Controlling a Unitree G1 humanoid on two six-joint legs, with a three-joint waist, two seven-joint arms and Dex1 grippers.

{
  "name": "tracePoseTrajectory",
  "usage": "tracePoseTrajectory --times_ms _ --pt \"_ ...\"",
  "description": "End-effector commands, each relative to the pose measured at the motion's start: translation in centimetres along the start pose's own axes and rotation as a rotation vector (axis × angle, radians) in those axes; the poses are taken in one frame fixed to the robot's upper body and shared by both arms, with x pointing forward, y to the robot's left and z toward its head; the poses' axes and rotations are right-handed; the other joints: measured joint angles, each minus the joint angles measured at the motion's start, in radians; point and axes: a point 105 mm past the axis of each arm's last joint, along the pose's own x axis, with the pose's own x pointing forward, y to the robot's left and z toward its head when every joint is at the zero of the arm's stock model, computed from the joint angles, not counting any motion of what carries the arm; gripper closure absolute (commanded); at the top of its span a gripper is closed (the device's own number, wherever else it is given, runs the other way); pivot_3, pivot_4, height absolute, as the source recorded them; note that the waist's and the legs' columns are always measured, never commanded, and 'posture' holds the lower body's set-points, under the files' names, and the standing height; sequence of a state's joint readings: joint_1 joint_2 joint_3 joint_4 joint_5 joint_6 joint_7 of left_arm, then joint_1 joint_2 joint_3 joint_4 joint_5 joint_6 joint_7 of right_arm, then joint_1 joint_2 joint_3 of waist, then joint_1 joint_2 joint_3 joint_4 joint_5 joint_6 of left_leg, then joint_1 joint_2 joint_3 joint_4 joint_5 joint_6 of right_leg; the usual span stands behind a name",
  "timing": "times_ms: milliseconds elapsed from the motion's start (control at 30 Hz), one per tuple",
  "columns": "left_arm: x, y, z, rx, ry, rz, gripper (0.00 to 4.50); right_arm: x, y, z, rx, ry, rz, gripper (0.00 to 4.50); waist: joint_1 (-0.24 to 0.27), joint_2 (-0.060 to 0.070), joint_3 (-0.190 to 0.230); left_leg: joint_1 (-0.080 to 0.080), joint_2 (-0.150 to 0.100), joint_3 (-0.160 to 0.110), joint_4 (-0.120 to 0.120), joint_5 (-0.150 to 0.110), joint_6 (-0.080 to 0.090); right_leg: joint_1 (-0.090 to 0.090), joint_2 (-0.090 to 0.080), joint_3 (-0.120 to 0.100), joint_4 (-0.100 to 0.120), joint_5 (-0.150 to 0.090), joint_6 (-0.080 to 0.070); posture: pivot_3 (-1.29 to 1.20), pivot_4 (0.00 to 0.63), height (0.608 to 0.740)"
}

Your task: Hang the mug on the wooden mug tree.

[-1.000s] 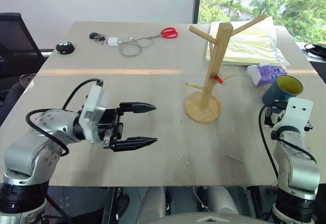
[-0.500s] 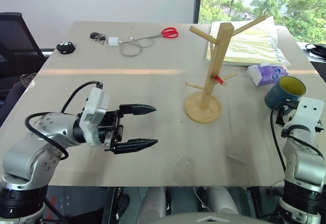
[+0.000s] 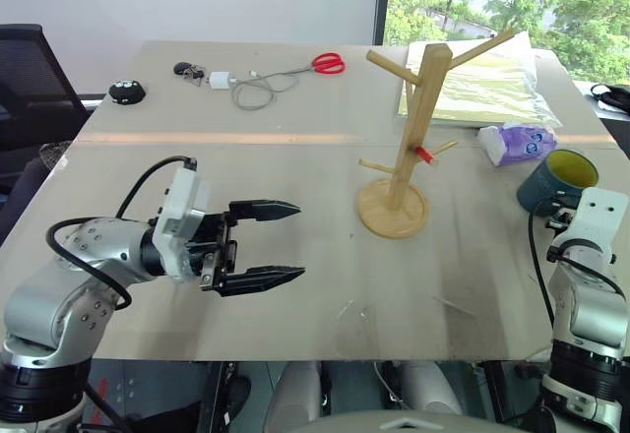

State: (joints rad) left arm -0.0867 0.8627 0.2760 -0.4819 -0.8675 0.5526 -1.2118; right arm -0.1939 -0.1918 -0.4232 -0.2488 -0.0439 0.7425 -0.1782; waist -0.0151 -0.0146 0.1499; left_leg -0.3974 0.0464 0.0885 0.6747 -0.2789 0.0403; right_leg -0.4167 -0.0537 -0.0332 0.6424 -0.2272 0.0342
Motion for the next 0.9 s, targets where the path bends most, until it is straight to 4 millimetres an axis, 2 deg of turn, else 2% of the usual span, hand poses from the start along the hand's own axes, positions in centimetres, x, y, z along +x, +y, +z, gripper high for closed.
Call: tracePoseTrajectory --times_ms 33,100,333,533,633,733,833,900 --pt "-0.3 -0.2 1.1 0.062 -0.004 0.013 0.00 0.5 -1.2 1.6 0.019 -0.066 -0.038 4.11 0.000 0.000 0.000 0.000 0.000 0.000 0.000 0.000 0.000 0.000 0.000 0.000 0.000 0.000 0.000 0.00 0.150 0.740" --pt "-0.3 -0.1 1.2 0.068 -0.007 0.028 0.00 0.8 -1.3 1.8 0.024 -0.072 -0.036 4.42 0.000 0.000 0.000 0.000 0.000 0.000 0.000 0.000 0.000 0.000 0.000 0.000 0.000 0.000 0.000 0.00 0.150 0.740" --pt "-0.3 0.1 1.3 0.069 -0.027 0.053 0.00 1.7 -1.7 2.3 0.030 -0.095 0.002 4.42 0.000 0.000 0.000 0.001 0.000 0.001 0.000 0.000 0.000 0.000 0.000 0.001 0.000 0.000 0.000 0.00 0.150 0.740" --pt "-0.7 0.5 2.0 0.071 -0.126 0.090 0.00 1.1 -0.9 3.8 0.029 -0.179 0.219 4.42 0.000 0.001 0.000 0.001 0.000 0.001 0.000 0.000 0.000 0.000 0.000 0.002 0.000 0.000 0.000 0.00 0.150 0.740" --pt "-1.3 0.7 2.0 0.070 -0.176 0.112 0.00 -1.1 -1.1 5.2 0.022 -0.254 0.456 4.42 0.008 0.003 0.002 0.000 0.000 0.001 -0.001 0.000 0.000 0.000 0.000 0.001 0.000 0.000 0.000 0.00 0.150 0.740" --pt "-1.9 0.6 1.8 0.040 -0.184 0.116 0.00 -4.3 -1.6 6.2 -0.040 -0.292 0.699 4.42 0.007 0.003 0.002 0.000 0.000 0.001 -0.002 -0.001 0.001 0.000 0.000 0.001 -0.001 0.000 0.001 0.00 0.150 0.740" --pt "-3.0 0.6 1.3 0.029 -0.191 0.124 0.00 -8.3 -1.9 6.9 -0.131 -0.274 0.927 4.42 0.006 0.003 0.002 0.001 0.000 0.001 -0.002 -0.002 0.004 0.000 0.000 0.002 -0.002 0.000 0.001 0.00 0.150 0.740" --pt "-3.8 0.7 0.9 0.024 -0.190 0.124 0.00 -10.9 -1.3 7.5 -0.191 -0.255 1.047 4.42 0.002 0.002 0.002 0.002 0.000 0.001 -0.002 -0.003 0.005 0.001 0.000 0.002 -0.001 0.000 0.001 0.00 0.150 0.740"
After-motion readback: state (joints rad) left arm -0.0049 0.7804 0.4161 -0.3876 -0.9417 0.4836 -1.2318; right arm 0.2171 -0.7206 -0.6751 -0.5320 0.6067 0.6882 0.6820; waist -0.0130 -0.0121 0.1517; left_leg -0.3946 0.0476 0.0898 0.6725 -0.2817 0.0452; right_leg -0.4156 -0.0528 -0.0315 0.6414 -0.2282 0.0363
